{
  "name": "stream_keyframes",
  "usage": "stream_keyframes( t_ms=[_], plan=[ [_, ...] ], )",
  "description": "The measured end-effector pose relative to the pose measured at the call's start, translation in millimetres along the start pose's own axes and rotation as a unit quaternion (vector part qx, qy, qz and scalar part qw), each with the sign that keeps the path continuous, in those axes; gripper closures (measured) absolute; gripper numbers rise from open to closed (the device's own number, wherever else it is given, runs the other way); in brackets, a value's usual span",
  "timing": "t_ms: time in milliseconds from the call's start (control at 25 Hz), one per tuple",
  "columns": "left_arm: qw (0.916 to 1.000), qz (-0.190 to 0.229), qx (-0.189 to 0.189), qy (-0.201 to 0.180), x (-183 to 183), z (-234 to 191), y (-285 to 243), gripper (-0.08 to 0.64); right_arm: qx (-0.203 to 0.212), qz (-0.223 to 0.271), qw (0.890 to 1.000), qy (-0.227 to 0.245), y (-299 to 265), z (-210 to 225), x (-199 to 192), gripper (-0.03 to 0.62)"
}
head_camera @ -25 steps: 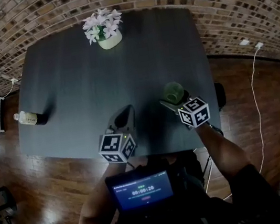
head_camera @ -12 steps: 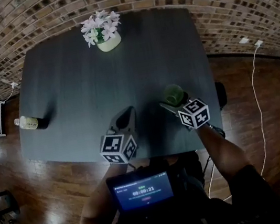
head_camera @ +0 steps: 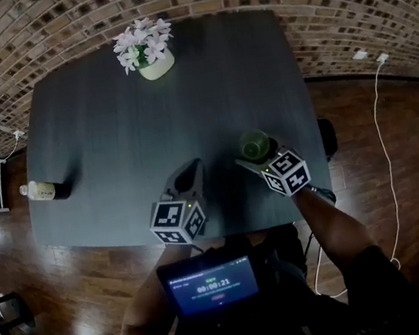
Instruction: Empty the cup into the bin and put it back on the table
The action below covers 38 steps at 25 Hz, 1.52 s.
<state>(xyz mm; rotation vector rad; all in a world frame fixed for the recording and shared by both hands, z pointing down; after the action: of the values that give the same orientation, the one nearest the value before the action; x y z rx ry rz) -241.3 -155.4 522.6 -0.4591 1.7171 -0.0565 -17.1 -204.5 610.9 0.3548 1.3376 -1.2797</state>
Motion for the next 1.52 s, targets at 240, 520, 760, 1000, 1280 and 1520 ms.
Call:
stream_keyframes(
  t_ms=[240, 520, 760, 1000, 1280, 1520],
  plan=[
    [1.0, 0.003, -0.007, 0.005, 1.7, -5.5, 2.6, 0.568, -0.002, -0.002, 1.0, -0.013, 16.8, -8.8, -6.5, 0.178],
    [0.9997, 0.014, -0.019, 0.008, 9.8, -6.6, 8.1, 0.568, -0.027, 0.009, 0.999, -0.029, 47.7, -12.3, -8.8, 0.139],
    [0.9977, 0.042, -0.041, 0.033, 22.0, -13.7, 18.8, 0.568, -0.056, 0.043, 0.997, -0.031, 100.7, -34.5, 0.6, 0.184],
    [0.9956, 0.058, -0.068, 0.028, 32.0, 4.3, 28.0, 0.568, -0.086, 0.088, 0.992, 0.002, 149.4, -68.1, 17.9, 0.308],
    [0.994, 0.085, -0.067, 0.018, 52.0, 31.2, 57.1, 0.568, -0.059, 0.147, 0.987, 0.027, 189.7, -106.6, 46.6, 0.394],
    [0.9929, 0.102, -0.06, 0.014, 68.7, 56.2, 94.6, 0.569, -0.039, 0.171, 0.984, 0.037, 218.8, -136.0, 72.7, 0.452]
  ],
)
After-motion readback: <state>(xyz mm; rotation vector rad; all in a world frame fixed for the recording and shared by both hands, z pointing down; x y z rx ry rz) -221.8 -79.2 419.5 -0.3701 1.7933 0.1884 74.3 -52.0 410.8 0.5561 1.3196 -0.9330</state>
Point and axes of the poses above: the fingertips, and each gripper's own axes: y backward along the fingers, z to its right, x out of its top, the point moved 9 cm from there along y, backward along the fingers, and after that the axes turned 15 degrees about x, right-handed, at the moved point
